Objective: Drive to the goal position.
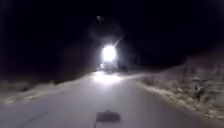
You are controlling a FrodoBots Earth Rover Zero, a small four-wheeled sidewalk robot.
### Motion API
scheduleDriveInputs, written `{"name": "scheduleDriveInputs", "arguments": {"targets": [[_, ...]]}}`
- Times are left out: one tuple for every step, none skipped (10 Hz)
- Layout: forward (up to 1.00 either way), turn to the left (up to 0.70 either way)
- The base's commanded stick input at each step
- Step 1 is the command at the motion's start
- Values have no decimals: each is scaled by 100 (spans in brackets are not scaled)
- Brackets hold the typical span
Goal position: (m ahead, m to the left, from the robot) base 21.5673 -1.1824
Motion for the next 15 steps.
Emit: {"name": "scheduleDriveInputs", "arguments": {"targets": [[85,5],[85,34],[85,34],[85,17],[85,0],[85,0],[85,0],[85,0],[85,0],[85,0],[85,0],[85,0],[85,0],[85,0],[85,0]]}}
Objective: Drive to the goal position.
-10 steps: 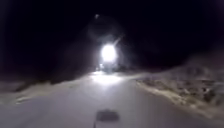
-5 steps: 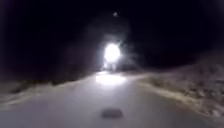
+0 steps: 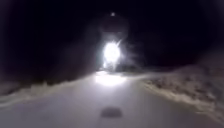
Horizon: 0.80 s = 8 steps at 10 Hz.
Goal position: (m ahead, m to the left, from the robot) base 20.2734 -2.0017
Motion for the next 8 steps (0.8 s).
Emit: {"name": "scheduleDriveInputs", "arguments": {"targets": [[85,0],[85,0],[85,0],[85,0],[85,0],[85,0],[85,27],[85,34]]}}
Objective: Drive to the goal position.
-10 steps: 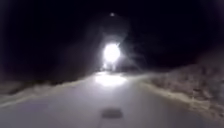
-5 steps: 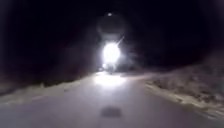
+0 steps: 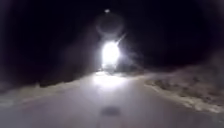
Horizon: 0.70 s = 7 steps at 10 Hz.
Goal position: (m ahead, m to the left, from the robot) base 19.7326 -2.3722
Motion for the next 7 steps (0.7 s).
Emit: {"name": "scheduleDriveInputs", "arguments": {"targets": [[85,27],[85,0],[85,0],[85,0],[85,0],[85,0],[85,0]]}}
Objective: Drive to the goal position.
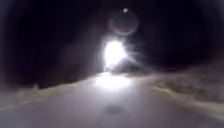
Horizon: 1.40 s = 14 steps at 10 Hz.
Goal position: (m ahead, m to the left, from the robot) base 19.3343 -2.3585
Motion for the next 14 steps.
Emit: {"name": "scheduleDriveInputs", "arguments": {"targets": [[85,0],[85,0],[85,0],[85,0],[85,0],[85,0],[85,0],[85,0],[85,0],[85,0],[85,0],[85,0],[85,0],[85,0]]}}
